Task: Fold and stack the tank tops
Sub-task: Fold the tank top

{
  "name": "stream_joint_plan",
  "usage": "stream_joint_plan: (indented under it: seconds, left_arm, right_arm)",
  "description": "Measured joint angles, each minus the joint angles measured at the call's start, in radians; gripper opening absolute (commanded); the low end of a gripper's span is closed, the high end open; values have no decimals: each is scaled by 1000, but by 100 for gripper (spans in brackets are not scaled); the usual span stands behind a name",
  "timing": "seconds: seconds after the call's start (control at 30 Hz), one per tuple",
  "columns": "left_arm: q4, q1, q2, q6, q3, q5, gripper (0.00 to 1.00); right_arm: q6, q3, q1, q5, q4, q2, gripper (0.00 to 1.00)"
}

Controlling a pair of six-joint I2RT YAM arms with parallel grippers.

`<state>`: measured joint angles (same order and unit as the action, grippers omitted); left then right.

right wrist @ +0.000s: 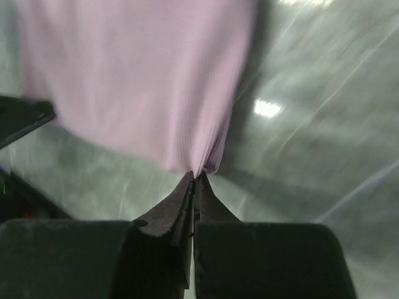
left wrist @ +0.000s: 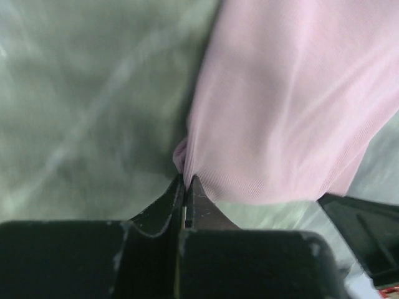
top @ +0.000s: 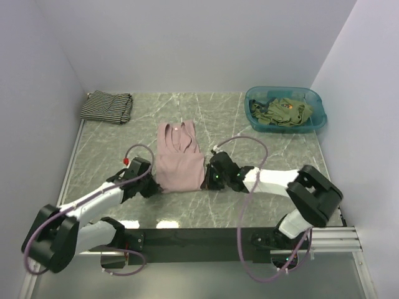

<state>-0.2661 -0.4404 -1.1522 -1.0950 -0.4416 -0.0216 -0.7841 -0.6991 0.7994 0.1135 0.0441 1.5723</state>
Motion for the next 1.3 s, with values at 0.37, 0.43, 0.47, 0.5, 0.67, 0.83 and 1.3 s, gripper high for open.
stream_joint_plan:
  seconds: [0.37,0.43,0.47,0.5,0.67,0.83,1.3]
  left_arm:
    - [-371,-248,407,-111,53,-4,1]
    - [-450,-281,447,-134,15,-4,1]
    - [-476,-288,454,-140,-10,0,1]
    - [-512,-291,454,-144,-52,11,1]
    - [-547,-292,345,-118,-262,88,1]
    - [-465,-201,169,-36,-393,115,1]
    - [-151,76,-371,132,-741,-11,1]
  right_arm:
    - [-64,143,280,-21,-210,-403,0]
    - [-82,142,305,-27,-254,-467,0]
    - [-89,140,315,-32,-276,-499,0]
    - [-92,132,320,-41,-304,-524,0]
    - [-71,-3,307,-105,-426,-514,0]
    - [-8,-133,198,-111,-449,-426,0]
    - [151,-357,-172,85,-378,-50,0]
